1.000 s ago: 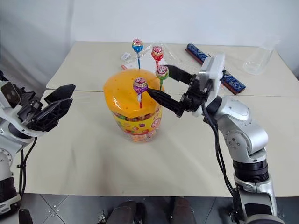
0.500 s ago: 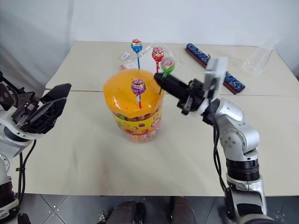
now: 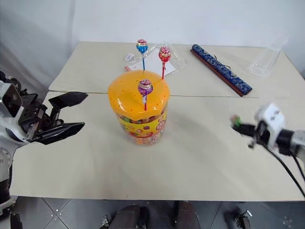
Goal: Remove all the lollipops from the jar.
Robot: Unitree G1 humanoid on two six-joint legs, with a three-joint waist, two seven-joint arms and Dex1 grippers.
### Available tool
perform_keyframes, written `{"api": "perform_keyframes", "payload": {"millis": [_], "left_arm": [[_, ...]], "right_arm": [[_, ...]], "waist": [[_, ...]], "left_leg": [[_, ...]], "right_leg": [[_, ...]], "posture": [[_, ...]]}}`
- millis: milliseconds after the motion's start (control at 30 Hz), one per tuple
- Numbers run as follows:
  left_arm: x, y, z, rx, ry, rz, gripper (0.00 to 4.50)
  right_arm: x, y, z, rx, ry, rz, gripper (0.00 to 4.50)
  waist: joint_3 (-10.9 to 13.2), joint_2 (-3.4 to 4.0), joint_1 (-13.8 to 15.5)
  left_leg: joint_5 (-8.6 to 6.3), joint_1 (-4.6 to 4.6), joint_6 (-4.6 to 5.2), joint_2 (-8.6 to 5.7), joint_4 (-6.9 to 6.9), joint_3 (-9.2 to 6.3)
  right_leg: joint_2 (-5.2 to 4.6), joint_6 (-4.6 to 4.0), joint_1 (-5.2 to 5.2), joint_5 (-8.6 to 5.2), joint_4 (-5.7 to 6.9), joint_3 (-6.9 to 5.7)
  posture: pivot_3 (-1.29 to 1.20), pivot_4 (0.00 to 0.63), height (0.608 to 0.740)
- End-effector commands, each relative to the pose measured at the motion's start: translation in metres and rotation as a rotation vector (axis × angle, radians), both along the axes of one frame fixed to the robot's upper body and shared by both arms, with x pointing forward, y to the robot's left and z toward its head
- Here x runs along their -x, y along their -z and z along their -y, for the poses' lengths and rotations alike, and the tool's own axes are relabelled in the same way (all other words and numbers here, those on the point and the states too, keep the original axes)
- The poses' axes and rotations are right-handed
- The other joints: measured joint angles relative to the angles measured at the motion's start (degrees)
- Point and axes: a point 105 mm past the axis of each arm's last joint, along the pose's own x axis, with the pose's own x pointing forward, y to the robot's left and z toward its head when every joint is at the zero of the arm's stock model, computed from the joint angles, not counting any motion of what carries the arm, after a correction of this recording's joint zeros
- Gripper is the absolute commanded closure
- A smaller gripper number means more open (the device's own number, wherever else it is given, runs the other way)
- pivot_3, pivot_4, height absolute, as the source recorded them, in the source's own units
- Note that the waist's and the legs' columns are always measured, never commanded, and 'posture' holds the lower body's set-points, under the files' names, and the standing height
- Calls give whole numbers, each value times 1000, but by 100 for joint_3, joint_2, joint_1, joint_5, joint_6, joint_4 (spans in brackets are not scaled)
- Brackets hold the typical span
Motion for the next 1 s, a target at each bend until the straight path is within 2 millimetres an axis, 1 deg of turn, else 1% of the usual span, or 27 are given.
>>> {"api": "perform_keyframes", "payload": {"millis": [33, 100, 167, 200, 267, 300, 333, 400, 433, 467, 533, 600, 633, 700, 767, 833, 900, 1000], "left_arm": [[5, -13, -3, 52, 45, 12, 0], [5, -16, -4, 72, 51, 17, 0], [4, -16, -4, 76, 52, 24, 0], [4, -17, -4, 92, 53, 24, 0], [4, -19, -5, 118, 54, 20, 0], [4, -20, -6, 136, 51, 13, 0], [2, -20, -8, 154, 42, 7, 0], [-5, -19, -18, 220, -22, -12, 0], [-10, -18, -24, 252, -62, -20, 0], [-15, -16, -30, 280, -101, -31, 0], [-23, -8, -41, 310, -182, -56, 0], [-29, 3, -47, 320, -223, -125, 0], [-29, 7, -47, 321, -219, -160, 0], [-29, 10, -45, 326, -213, -168, 0], [-29, 9, -40, 330, -198, -155, 0], [-29, 7, -35, 336, -176, -150, 0], [-27, 4, -29, 336, -145, -150, 0], [-24, 1, -23, 342, -101, -148, 0]], "right_arm": [[0, 2, 11, 45, -22, 39, 4484], [6, 15, 14, -9, -13, -29, 4484], [8, 19, 14, -31, -18, -50, 3974], [7, 18, 13, -34, -32, -36, 3757], [8, 16, 10, -51, -58, -27, 3076], [7, 12, 4, -79, -83, -14, 2733], [5, 5, -3, -128, -110, 12, 2379], [-3, -27, -35, -299, -218, 146, 1738], [-3, -44, -51, -378, -287, 207, 1353], [-3, -61, -67, -468, -350, 255, 1122], [-5, -88, -95, -599, -431, 306, 1122], [-9, -103, -126, -632, -513, 316, 1122], [-12, -111, -140, -655, -545, 331, 1122], [-23, -125, -161, -704, -542, 343, 1122], [-34, -133, -183, -712, -552, 333, 1122], [-39, -139, -197, -723, -573, 331, 1122], [-44, -147, -206, -782, -565, 306, 1122], [-44, -155, -217, -823, -610, 301, 1122]], "waist": [[1, 2, -81], [1, 2, -123], [3, 6, -128], [6, 10, -125], [7, 11, -103], [7, 11, -86], [7, 11, -69], [7, 12, -72], [7, 15, -79], [9, 19, -80], [10, 21, -73], [10, 21, -65], [10, 21, -66], [9, 17, -57], [8, 15, -28], [8, 15, -19], [8, 15, -24], [8, 15, -52]], "left_leg": [[2, 6, -3, 4, 0, 3], [7, 9, -12, 13, 0, 5], [8, 15, -15, 14, 0, -1], [8, 15, -16, 14, 0, -4], [8, 12, -15, 12, 0, -8], [8, 11, -15, 12, 0, -10], [8, 10, -15, 12, 2, -11], [8, 9, -15, 12, 5, -15], [8, 11, -15, 12, 6, -16], [8, 12, -15, 13, 8, -16], [9, 12, -17, 13, 11, -22], [8, 6, -18, 13, 15, -35], [7, 3, -18, 11, 15, -43], [4, -3, -22, 12, 15, -55], [4, -11, -22, 8, 15, -67], [3, -15, -21, 3, 15, -71], [2, -17, -19, 0, 15, -73], [0, -18, -16, -2, 15, -73]], "right_leg": [[1, 0, 3, 0, 1, 3], [8, -1, 3, 0, 4, 6], [7, -1, 2, 0, 23, 5], [7, -1, 2, 0, 24, 3], [4, -1, 1, 0, 23, 1], [3, -1, 2, 0, 23, 1], [2, -1, 2, 0, 23, 2], [1, -1, 3, 0, 23, 2], [2, -1, 4, 0, 23, 3], [2, -1, 5, 0, 27, 2], [1, -2, 4, 0, 37, 3], [-3, -2, 3, 0, 42, 4], [-6, -2, 2, 0, 43, 4], [-7, -2, 3, 0, 43, 3], [-13, -2, 1, 0, 44, -3], [-16, -2, -1, 0, 46, -6], [-17, -2, -1, 0, 46, -10], [-14, -2, -1, 0, 50, -20]], "posture": [[0, 150, 740], [0, 150, 740], [0, 150, 740], [0, 150, 740], [0, 150, 740], [0, 150, 740], [0, 150, 740], [0, 150, 740], [0, 150, 740], [0, 150, 740], [0, 150, 740], [0, 150, 740], [0, 150, 740], [0, 150, 740], [0, 150, 740], [0, 150, 740], [0, 150, 740], [0, 150, 740]]}}
